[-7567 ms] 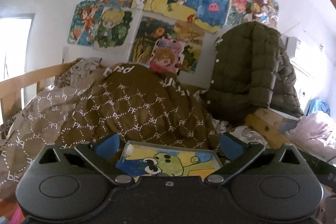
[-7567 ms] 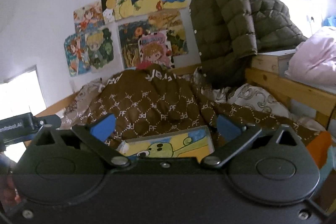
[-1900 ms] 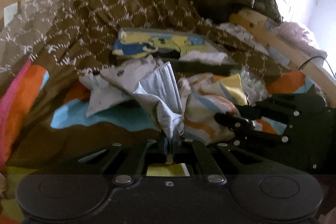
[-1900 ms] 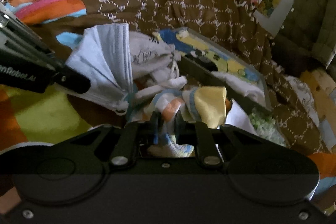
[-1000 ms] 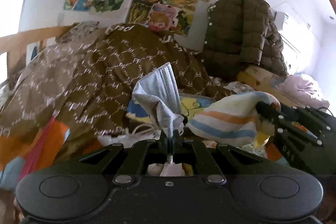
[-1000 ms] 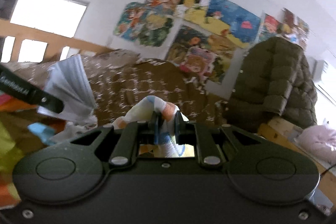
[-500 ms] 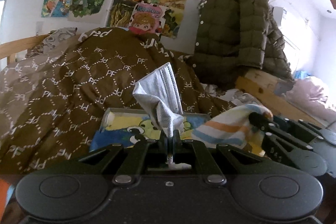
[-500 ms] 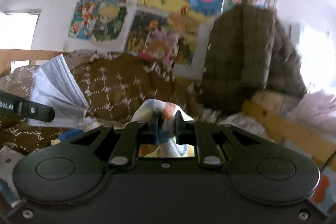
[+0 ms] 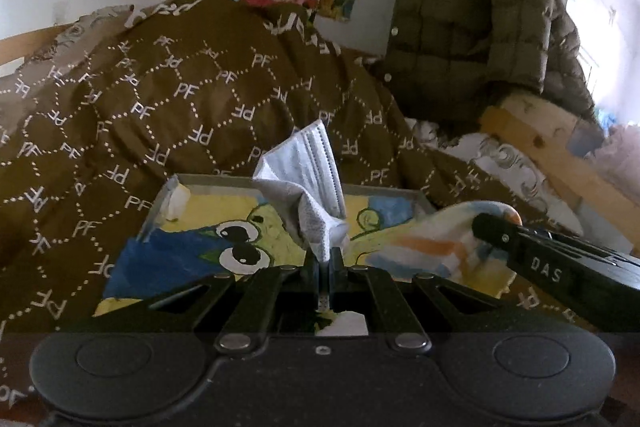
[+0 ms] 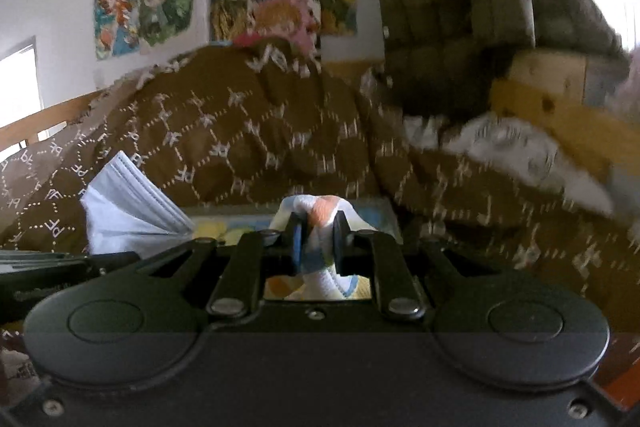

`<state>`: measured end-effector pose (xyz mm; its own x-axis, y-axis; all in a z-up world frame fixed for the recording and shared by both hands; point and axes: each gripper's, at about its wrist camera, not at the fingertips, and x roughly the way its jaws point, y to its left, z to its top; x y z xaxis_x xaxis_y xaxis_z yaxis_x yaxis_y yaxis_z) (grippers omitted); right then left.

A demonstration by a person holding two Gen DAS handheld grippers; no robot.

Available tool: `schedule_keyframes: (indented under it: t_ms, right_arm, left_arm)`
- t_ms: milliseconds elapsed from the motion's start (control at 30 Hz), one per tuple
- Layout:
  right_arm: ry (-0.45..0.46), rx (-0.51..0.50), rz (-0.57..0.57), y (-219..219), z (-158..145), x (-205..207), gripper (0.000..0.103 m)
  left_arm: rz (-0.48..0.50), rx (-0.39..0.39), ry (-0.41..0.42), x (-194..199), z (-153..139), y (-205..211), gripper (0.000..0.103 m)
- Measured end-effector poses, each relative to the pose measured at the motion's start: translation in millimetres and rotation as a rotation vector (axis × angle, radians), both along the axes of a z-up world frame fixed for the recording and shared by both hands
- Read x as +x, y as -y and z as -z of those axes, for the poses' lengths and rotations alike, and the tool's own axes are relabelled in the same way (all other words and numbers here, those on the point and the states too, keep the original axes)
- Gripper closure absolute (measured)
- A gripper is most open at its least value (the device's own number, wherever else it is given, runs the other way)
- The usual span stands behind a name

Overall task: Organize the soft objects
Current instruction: 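Lower both items into the tray and open both tools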

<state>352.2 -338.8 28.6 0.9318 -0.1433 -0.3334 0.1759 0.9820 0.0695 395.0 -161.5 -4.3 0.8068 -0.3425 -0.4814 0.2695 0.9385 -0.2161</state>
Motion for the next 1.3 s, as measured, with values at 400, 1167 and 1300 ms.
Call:
schedule_keyframes:
  t_ms: [400, 1167, 1300]
  right_arm:
    - [-0.154, 0.073, -0.013, 9.0, 33.7, 23.5, 0.093]
    - [-0.137, 0.122, -0.02, -2.5, 4.6, 3.4, 0.035]
    - [-0.096, 0.119, -0.011, -2.4, -14.0, -13.3, 0.03]
  left_arm:
    - [0.0, 0.04, -0.12, 13.6, 39.4, 12.1, 0.099]
    - [-0.095, 0.073, -0.143, -34.8, -2.5, -21.2, 0.036]
    - [-0.128, 0.065, -0.108, -50.1, -19.5, -32.0, 0.027]
